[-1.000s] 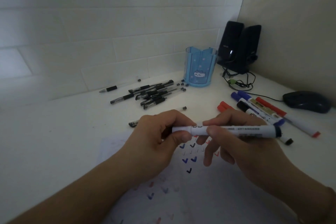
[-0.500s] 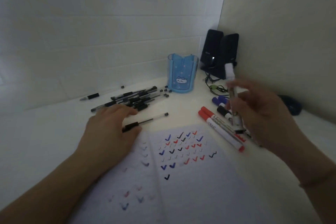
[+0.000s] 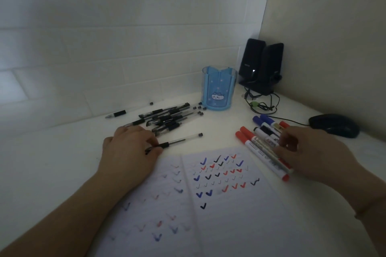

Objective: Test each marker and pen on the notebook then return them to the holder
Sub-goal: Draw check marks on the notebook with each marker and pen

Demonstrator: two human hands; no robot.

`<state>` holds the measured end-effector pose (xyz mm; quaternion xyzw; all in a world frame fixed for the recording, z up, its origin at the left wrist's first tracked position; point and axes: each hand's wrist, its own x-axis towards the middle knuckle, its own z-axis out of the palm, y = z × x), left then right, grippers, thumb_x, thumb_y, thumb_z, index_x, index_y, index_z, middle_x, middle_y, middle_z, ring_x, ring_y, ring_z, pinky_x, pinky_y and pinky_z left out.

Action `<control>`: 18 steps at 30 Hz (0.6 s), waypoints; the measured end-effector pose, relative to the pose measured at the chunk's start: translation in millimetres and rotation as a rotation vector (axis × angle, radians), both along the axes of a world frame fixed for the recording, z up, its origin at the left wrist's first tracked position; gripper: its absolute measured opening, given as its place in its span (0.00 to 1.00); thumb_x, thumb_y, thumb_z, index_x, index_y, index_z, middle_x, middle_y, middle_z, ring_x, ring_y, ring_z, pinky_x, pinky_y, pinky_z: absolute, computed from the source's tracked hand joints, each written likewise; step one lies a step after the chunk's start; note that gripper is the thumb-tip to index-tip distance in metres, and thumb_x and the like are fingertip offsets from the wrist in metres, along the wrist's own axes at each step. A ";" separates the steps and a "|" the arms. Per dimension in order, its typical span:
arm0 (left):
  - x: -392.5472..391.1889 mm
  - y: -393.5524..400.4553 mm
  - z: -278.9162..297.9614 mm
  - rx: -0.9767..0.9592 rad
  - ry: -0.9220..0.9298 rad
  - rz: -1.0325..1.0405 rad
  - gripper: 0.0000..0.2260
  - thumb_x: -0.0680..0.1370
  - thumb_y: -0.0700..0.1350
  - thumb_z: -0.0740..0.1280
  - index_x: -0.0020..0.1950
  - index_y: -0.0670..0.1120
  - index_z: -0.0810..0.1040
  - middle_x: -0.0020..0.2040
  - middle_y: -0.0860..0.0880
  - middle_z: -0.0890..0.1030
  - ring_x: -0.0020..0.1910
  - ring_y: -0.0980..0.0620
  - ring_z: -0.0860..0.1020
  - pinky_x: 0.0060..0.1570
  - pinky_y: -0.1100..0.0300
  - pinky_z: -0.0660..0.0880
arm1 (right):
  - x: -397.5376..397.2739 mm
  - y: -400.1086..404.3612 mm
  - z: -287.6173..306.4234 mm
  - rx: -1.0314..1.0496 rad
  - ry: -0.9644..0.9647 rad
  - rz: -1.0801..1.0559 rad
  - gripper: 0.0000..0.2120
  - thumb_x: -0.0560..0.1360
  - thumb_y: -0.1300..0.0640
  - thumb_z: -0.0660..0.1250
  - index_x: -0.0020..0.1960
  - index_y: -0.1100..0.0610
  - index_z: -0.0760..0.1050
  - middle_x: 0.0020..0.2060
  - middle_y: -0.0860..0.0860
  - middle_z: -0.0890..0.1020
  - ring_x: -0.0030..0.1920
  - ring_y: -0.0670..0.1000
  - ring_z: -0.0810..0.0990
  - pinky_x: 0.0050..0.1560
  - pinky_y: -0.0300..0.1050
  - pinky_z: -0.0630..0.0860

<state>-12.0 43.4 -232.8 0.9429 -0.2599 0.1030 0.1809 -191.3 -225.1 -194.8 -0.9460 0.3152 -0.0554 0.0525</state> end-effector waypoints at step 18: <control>17.1 -2.5 -10.0 0.087 -0.017 -0.161 0.17 0.77 0.61 0.56 0.62 0.59 0.74 0.67 0.59 0.69 0.69 0.53 0.62 0.71 0.44 0.51 | -0.3 24.0 12.5 0.027 -0.063 0.100 0.06 0.76 0.43 0.60 0.50 0.42 0.66 0.42 0.45 0.77 0.38 0.41 0.74 0.31 0.31 0.62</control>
